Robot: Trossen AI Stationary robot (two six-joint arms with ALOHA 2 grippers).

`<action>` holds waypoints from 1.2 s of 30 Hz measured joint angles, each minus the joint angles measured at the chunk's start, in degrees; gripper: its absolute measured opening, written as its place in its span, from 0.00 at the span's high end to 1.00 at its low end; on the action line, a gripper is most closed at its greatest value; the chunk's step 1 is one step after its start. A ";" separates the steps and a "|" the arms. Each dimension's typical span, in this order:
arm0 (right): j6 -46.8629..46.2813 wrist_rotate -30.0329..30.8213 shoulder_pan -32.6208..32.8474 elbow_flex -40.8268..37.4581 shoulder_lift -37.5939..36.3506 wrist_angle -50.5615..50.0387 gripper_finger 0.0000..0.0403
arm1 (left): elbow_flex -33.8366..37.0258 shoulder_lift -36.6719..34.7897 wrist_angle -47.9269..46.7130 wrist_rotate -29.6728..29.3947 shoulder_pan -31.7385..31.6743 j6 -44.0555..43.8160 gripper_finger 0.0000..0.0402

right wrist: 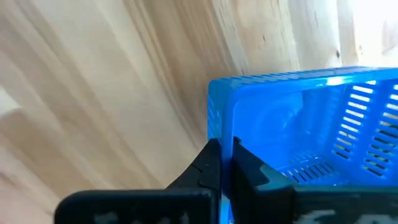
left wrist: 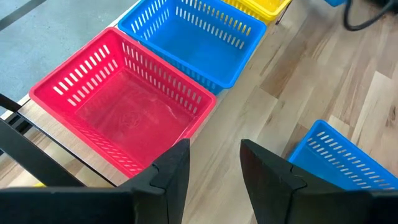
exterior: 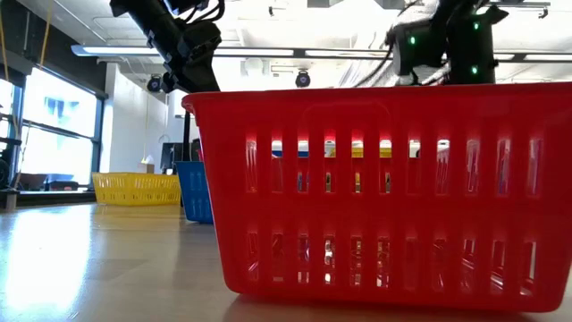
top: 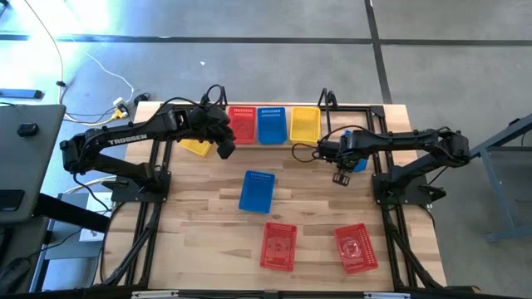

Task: Stack baskets on shelf by color
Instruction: Stack the right blue bin on top of the blue bin on the shelf

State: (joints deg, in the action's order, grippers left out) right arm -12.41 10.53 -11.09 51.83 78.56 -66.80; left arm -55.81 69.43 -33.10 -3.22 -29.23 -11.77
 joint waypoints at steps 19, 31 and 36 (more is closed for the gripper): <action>-13.64 16.53 5.98 21.11 -0.02 -16.21 1.00 | -0.01 0.00 -0.02 0.02 0.00 0.00 0.67; -8.63 30.34 2.74 29.45 -0.02 -14.09 1.00 | 0.00 0.00 -0.02 0.02 0.00 0.00 0.67; 4.38 31.25 0.73 30.82 -0.02 -1.48 1.00 | 0.00 0.00 -0.02 0.02 0.00 0.00 0.67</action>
State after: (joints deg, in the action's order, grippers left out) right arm -8.03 41.78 -10.37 82.65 78.54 -68.27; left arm -55.81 69.43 -33.12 -3.20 -29.23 -11.77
